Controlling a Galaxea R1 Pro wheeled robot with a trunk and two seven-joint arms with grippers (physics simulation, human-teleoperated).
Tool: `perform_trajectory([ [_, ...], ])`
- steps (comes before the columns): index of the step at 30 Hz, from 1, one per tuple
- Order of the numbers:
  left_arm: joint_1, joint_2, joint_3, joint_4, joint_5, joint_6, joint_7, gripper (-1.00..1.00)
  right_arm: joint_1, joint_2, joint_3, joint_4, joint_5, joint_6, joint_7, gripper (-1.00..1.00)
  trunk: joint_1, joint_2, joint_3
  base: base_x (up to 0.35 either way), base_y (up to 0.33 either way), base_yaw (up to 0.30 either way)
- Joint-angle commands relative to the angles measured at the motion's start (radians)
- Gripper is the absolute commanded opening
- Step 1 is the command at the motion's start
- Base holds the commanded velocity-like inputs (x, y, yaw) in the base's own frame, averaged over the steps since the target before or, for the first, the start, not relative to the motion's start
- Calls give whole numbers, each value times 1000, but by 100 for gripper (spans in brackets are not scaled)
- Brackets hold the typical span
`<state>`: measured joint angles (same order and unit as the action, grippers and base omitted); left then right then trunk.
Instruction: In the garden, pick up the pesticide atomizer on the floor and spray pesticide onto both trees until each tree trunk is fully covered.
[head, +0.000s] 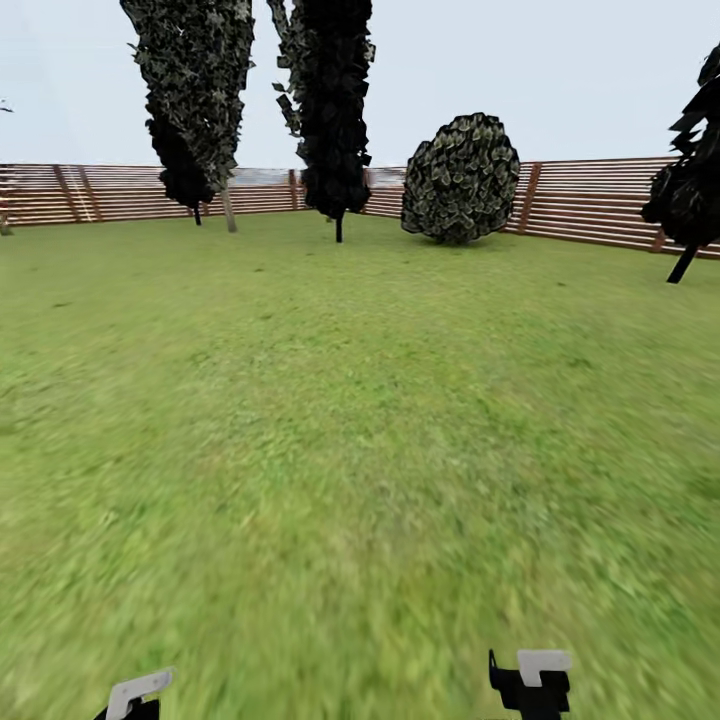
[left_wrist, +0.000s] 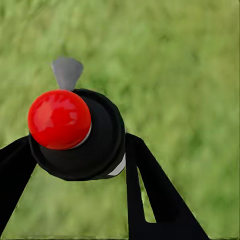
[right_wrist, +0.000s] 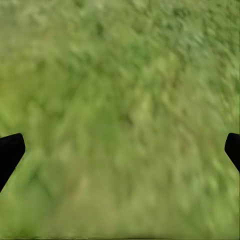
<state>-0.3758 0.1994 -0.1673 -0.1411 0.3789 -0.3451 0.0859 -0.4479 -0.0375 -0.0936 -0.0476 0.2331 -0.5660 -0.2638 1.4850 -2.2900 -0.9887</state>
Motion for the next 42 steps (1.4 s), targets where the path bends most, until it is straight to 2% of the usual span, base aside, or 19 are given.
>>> perform_trajectory([
  [1, 0, 0, 0, 0, 0, 0, 0, -100, 0, 0, 0, 0, 0, 0, 0, 100, 0, 0, 0, -213, 209, 281],
  [17, 0, 0, 0, 0, 0, 0, 0, -100, 0, 1, 0, 0, 0, 0, 0, 100, 0, 0, 0, -197, 167, 281],
  [28, 0, 2, 2, 0, 0, 0, 1, -100, 0, 1, 0, 0, 0, 0, 0, 100, 0, 0, 0, 3, 6, 281],
  [42, 0, 3, 5, 0, 0, 0, 3, -100, 0, 1, 0, 0, 0, 0, 0, 100, 0, 0, 0, 130, 272, 281],
])
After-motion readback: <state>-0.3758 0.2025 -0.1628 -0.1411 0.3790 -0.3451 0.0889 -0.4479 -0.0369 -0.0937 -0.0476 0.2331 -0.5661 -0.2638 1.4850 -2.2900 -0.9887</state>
